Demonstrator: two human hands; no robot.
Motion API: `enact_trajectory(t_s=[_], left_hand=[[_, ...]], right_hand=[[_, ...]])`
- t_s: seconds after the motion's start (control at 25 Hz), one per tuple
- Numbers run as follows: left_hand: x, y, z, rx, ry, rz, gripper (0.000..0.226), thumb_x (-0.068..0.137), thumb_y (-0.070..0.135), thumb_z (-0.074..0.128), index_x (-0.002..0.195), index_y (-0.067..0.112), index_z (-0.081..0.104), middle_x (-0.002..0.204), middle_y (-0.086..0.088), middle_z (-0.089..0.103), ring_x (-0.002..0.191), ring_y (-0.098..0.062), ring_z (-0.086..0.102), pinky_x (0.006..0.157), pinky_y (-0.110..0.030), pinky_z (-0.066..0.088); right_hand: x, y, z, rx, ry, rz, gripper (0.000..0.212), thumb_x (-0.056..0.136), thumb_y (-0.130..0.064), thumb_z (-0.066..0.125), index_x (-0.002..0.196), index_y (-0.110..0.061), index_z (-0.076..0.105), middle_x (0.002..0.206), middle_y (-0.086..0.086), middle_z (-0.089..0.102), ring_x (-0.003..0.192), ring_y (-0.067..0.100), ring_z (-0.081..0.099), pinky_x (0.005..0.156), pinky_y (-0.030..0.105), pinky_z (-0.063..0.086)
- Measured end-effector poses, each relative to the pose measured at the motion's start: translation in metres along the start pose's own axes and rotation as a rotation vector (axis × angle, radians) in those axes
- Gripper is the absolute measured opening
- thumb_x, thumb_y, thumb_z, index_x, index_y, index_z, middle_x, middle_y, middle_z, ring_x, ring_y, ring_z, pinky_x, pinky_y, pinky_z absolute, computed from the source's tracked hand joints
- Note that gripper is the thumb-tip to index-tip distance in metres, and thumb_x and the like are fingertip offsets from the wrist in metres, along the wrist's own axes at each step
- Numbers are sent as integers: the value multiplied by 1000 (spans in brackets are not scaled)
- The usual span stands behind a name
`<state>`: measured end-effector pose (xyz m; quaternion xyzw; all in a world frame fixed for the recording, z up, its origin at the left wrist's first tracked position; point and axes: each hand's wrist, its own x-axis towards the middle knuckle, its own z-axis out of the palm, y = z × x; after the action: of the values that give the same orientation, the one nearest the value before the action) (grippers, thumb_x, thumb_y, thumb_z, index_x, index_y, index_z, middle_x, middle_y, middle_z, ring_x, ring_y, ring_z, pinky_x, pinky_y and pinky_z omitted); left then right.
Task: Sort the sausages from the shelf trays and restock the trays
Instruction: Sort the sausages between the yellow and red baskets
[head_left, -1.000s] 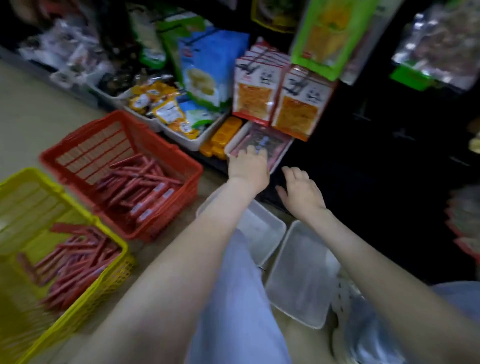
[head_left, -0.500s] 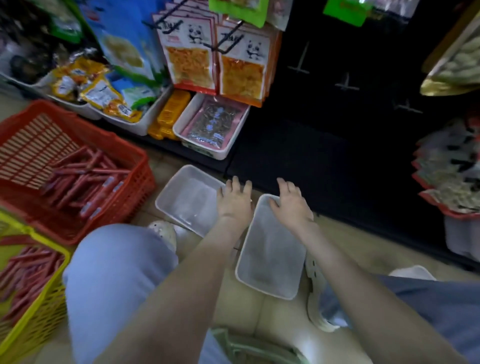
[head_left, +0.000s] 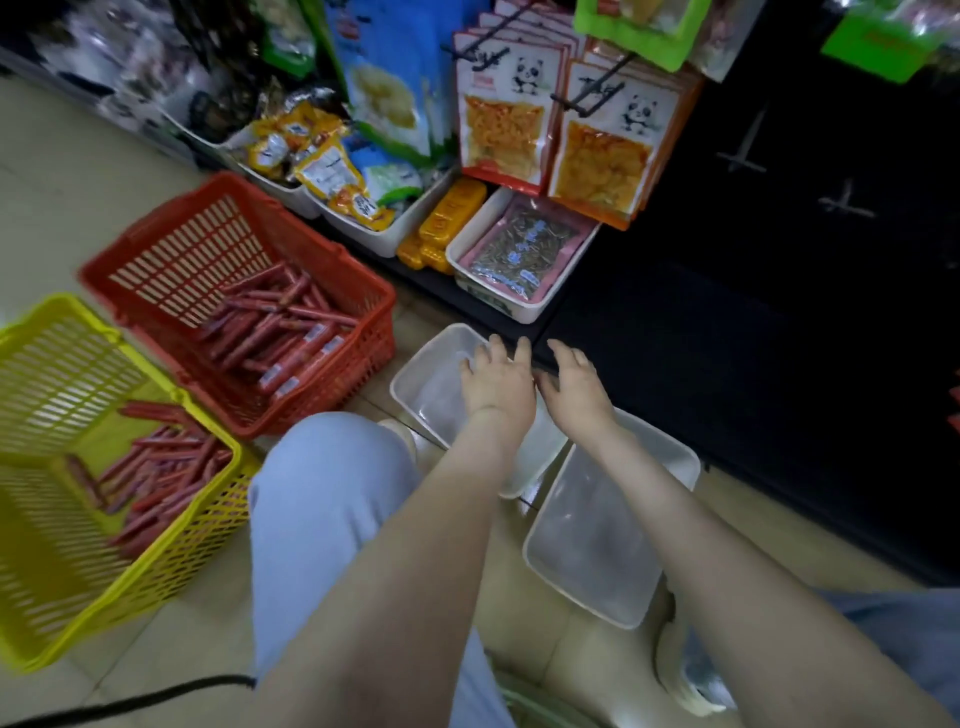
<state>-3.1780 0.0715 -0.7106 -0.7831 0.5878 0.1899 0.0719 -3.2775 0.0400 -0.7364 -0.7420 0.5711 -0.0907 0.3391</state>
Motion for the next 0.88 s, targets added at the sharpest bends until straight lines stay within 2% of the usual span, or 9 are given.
enact_trajectory(t_s=[0.12,0.24,0.36,0.44,0.56,0.68,0.72,0.8,0.88], left_hand=[[-12,-26,-29,-44,101,-1,56,99,33,41,149,18,20,152,-17,24,135,-34,32,108,-43,28],[-20,-79,-76,-26,229,-31,49,95,36,46,139,16,36,137,-14,42,125,-34,44,99,-42,36],[-38,-175,-115,-72,192,-68,46,95,37,47,136,16,44,130,-15,51,119,-34,50,93,-39,42],[-58,-249,-114,-121,170,-109,46,93,35,50,136,19,46,129,-16,53,119,-34,51,94,-38,43],[-90,-338,-63,-176,253,-313,55,91,38,53,142,21,39,136,-15,47,121,-36,48,97,-43,44],[-108,-371,18,-225,252,-455,67,89,45,53,147,20,30,143,-16,39,126,-35,43,100,-44,41],[-108,-374,43,-254,241,-477,70,90,46,53,149,19,27,147,-16,35,130,-34,40,104,-42,38],[-102,-372,78,-283,228,-473,72,90,44,53,150,16,25,151,-17,28,136,-32,33,109,-39,31],[-87,-367,95,-271,231,-425,70,91,40,54,149,15,26,152,-19,27,138,-32,30,111,-39,28]], right_hand=[[0,-31,-8,45,26,-119,49,98,-21,47,143,-11,34,143,12,39,132,27,36,106,37,34],[9,-84,0,46,22,-312,50,96,-18,51,142,-8,36,144,13,39,134,26,35,109,32,30],[27,-152,33,-57,-87,-456,53,95,-18,51,144,-7,32,144,14,38,134,28,34,109,35,29],[36,-188,66,-122,-173,-518,55,96,-18,51,146,-7,30,145,14,36,135,29,33,111,37,29],[48,-218,127,-209,-292,-566,57,95,-18,51,146,-6,28,147,14,36,136,30,32,111,36,28],[56,-219,191,-302,-392,-585,63,93,-20,55,147,-7,26,148,15,35,136,30,33,112,37,28],[60,-215,208,-375,-417,-584,68,92,-24,56,149,-8,21,151,13,31,139,28,29,114,39,23],[70,-202,232,-588,-464,-562,76,94,-34,52,152,-14,7,158,8,15,146,21,11,117,42,2],[81,-187,243,-777,-487,-557,74,95,-40,48,151,-15,7,159,5,13,147,18,2,114,45,-12]])
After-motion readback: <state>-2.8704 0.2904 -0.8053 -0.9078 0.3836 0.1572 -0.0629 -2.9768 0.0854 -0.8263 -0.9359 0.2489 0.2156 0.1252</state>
